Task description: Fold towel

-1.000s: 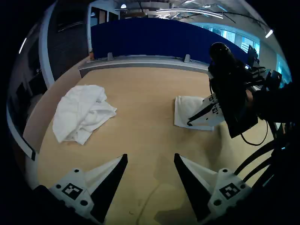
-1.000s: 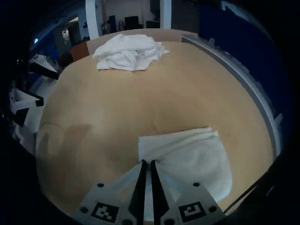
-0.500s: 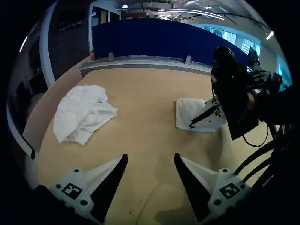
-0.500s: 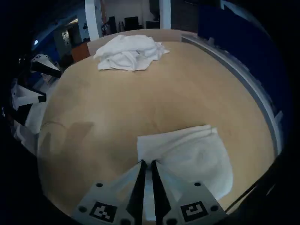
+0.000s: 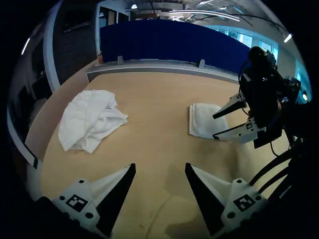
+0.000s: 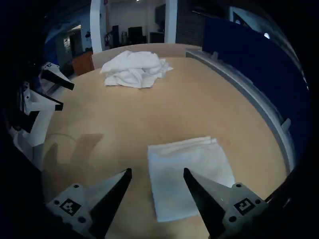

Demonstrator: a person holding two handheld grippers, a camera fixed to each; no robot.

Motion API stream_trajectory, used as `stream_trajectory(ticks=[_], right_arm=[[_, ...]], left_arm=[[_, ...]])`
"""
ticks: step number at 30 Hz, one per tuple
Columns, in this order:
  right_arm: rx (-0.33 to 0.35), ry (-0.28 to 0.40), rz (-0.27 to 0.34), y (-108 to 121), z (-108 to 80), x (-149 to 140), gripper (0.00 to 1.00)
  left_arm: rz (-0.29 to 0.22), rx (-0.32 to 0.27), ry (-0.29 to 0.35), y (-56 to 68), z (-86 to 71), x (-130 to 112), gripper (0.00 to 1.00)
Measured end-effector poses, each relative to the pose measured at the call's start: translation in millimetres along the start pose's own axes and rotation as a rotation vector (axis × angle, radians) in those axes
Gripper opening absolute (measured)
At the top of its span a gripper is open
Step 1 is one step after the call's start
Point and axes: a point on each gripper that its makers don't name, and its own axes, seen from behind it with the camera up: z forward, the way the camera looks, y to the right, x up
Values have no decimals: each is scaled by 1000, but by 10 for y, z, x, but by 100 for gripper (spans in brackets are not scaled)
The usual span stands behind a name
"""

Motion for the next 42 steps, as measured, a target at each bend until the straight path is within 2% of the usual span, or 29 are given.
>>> stream_trajectory(ticks=[11, 23, 29, 35, 42], right_arm=[[-108, -54, 94, 150, -349, -471, 100], [-198, -81, 205, 155, -366, -728, 100], [-239, -86, 283, 117, -289, -819, 90], [-244, -73, 346, 55, -225, -837, 86], [-247, -86, 369, 22, -175, -915, 63]], left_arm=[[9, -11, 8, 63, -4, 36, 92], [20, -18, 11, 105, -6, 52, 92], [13, -17, 12, 92, -21, 49, 92], [14, -17, 12, 82, -20, 35, 92], [12, -18, 12, 75, -31, 23, 92]])
